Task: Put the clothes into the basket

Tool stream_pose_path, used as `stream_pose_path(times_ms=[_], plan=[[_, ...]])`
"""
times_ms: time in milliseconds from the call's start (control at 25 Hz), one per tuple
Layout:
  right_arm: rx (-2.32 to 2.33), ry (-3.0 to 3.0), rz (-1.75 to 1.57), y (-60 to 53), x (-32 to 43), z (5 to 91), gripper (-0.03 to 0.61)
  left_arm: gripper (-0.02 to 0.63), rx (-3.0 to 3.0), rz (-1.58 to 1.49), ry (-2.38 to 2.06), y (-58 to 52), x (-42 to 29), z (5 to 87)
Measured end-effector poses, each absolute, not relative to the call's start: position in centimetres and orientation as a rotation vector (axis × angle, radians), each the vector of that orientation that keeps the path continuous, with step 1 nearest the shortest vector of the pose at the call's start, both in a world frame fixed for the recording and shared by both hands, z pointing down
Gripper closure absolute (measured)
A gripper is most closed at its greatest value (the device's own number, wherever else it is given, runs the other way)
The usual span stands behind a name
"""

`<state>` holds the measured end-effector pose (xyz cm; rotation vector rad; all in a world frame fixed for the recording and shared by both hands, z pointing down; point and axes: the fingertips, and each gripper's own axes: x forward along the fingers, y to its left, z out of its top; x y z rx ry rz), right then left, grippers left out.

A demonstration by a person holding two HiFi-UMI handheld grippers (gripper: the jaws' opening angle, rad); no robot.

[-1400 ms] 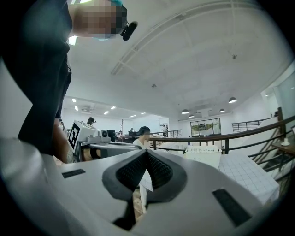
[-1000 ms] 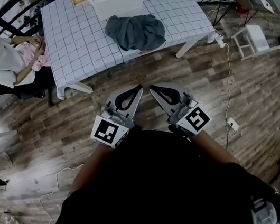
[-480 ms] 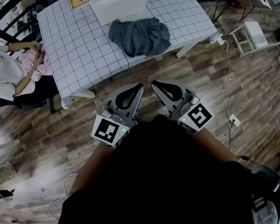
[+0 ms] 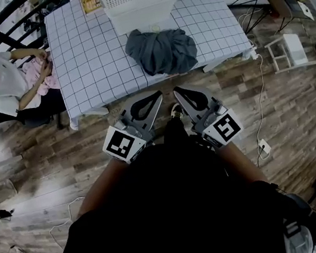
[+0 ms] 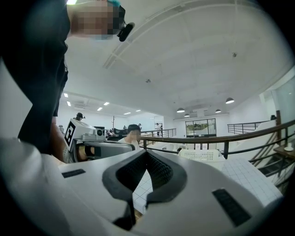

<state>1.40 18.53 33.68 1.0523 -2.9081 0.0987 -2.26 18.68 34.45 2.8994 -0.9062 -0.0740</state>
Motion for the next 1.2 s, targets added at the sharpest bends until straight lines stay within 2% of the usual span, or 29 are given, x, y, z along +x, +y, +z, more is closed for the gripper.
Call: stream_pose_path(times_ms=[560, 880, 1200], plan=[[0.877, -2.966, 0.075, 7.3, 5.9, 34.0, 0.563, 0.611, 2.830, -0.052, -1.035, 7.9, 2.1, 34.8], [0.734, -2.962, 0.051, 3.1, 8.4, 35.9, 0.563, 0.611, 2.817, -0.112, -1.132, 4.1, 4.4, 34.8], [0.605, -2.916, 0.095, -0.1, 10.9, 37.9, 0.563, 0.611, 2.747, -0.024, -1.233, 1.4, 6.7, 36.3]])
